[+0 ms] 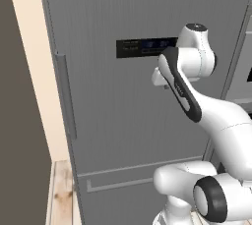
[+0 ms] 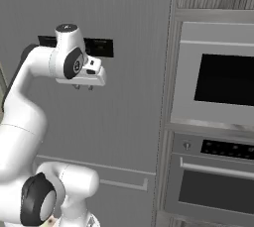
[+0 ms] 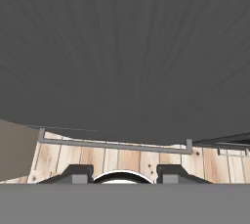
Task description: Retrieve the kiwi and banana from the fridge and place them into the bowl on the dining table.
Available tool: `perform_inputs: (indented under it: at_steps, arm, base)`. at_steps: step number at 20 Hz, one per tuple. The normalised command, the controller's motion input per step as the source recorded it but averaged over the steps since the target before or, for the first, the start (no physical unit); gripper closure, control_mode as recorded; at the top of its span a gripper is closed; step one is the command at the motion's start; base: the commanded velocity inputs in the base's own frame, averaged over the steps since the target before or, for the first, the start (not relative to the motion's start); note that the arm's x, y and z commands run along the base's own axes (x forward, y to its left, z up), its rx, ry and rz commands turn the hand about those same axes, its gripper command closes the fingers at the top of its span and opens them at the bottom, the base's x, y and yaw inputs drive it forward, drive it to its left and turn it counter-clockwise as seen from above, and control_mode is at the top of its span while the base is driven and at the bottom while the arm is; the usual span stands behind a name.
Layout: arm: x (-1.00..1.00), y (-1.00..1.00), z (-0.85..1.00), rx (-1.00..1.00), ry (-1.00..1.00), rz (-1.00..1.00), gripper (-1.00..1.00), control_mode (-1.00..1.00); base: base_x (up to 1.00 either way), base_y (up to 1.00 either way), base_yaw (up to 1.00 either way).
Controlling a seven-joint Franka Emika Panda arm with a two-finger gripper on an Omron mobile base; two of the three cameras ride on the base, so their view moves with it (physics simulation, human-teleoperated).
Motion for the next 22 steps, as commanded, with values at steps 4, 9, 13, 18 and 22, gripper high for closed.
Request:
perform_inputs:
  at_steps: [4, 9, 13, 18, 22]
  arm:
    - [-0.14, 0.0, -0.08, 0.0, 0.0, 0.0, -1.0, -1.0]
    - [-0.55, 0.0, -0.26, 0.0, -0.06, 0.0, -1.0, -1.0]
    - [-0.76, 0.0, -0.33, 0.0, -0.06, 0.0, -1.0, -1.0]
    - [-0.78, 0.0, -0.35, 0.0, -0.06, 0.0, -1.0, -1.0]
    - [-0.52, 0.0, -0.34, 0.0, 0.0, 0.0, -1.0, -1.0]
  base:
    - [0.0, 0.0, 0.0]
    - [0.0, 0.0, 0.0]
    - [0.0, 0.0, 0.0]
    - [0.0, 0.0, 0.0]
    - [0.0, 0.0, 0.0]
